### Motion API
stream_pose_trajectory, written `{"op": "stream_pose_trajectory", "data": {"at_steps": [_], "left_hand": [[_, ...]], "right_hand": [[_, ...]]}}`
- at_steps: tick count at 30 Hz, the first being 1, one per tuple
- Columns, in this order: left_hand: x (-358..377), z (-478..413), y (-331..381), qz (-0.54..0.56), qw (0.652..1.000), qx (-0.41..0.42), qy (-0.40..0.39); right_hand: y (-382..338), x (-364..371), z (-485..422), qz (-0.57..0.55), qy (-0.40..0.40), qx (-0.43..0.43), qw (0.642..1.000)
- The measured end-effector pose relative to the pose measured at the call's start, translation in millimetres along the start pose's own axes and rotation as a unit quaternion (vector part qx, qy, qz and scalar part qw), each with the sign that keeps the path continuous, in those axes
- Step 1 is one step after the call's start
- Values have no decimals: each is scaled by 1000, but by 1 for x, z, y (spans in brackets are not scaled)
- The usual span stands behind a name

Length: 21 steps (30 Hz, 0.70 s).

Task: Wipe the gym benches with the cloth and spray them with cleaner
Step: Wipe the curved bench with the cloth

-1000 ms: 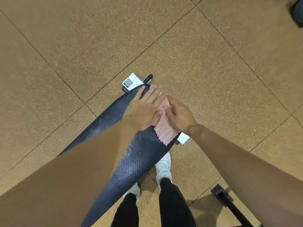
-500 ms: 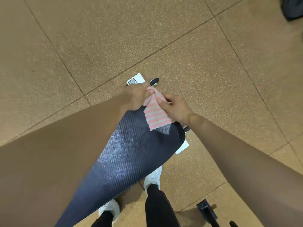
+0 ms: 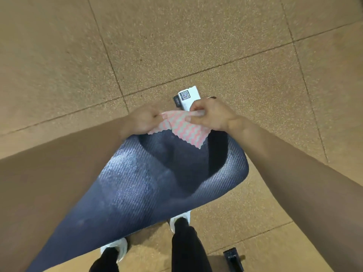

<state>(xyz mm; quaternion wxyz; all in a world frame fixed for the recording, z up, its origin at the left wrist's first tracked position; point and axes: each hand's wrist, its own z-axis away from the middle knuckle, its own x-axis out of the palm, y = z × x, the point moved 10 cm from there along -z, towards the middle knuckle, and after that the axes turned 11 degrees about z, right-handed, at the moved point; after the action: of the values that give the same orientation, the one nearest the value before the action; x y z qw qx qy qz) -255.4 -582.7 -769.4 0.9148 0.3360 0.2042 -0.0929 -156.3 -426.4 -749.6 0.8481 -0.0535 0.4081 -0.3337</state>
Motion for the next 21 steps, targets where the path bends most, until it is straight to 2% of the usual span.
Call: {"op": "stream_pose_trajectory", "data": {"at_steps": [8, 12, 14, 18, 21], "left_hand": [[-27, 47, -73, 87, 995, -48, 10], [-37, 56, -75, 238, 968, -43, 67], [-32, 58, -63, 281, 957, -24, 66], [-7, 63, -54, 258, 966, 15, -10], [-12, 72, -70, 226, 974, 25, 1]], "right_hand": [[-82, 31, -20, 47, -62, -51, 996], [-101, 42, -24, 50, -74, -52, 995], [-106, 45, -24, 49, -73, -44, 995], [-115, 49, -24, 64, -59, -30, 996], [-119, 49, -20, 43, -52, -12, 998]]}}
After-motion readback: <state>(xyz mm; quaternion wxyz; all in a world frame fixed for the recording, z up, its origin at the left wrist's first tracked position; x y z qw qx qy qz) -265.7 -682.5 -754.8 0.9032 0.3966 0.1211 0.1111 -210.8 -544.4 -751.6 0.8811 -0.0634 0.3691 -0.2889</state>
